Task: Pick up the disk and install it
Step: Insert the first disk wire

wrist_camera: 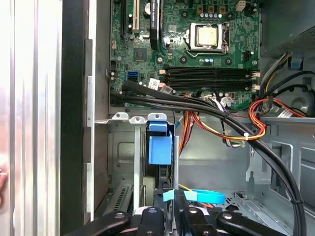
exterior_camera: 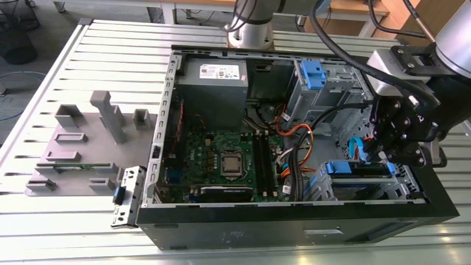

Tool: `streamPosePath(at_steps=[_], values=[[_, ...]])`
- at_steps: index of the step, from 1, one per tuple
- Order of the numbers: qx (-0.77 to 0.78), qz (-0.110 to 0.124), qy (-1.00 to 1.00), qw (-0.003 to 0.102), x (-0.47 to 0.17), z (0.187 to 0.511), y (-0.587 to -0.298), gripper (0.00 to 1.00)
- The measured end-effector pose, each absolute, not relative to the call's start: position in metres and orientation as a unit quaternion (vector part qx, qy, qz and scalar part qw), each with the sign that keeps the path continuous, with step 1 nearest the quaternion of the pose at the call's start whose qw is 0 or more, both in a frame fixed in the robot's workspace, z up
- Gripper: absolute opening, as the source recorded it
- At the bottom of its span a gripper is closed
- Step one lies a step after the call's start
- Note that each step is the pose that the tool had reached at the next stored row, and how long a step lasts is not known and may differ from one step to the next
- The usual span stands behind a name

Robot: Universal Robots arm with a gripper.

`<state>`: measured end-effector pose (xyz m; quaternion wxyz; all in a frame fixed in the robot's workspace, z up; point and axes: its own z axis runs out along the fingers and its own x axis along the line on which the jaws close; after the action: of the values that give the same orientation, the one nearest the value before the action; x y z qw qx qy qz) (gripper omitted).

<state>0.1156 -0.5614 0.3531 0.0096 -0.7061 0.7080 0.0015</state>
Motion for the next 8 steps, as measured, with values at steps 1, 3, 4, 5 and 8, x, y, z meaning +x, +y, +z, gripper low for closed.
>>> streamPosePath(at_steps=[1, 3, 4, 5, 8], values=[[-0.706, 0.002, 0.708, 0.010, 0.1156, 0.3545, -0.5614, 0.24], [-0.706, 0.002, 0.708, 0.010, 0.1156, 0.3555, -0.5614, 0.24], [-0.706, 0.002, 0.708, 0.010, 0.1156, 0.3555, -0.5614, 0.24], [-0.706, 0.002, 0.708, 0.010, 0.1156, 0.3556, -0.5614, 0.24], [-0.706, 0.001, 0.708, 0.010, 0.1165, 0.3559, -0.5614, 0.24]])
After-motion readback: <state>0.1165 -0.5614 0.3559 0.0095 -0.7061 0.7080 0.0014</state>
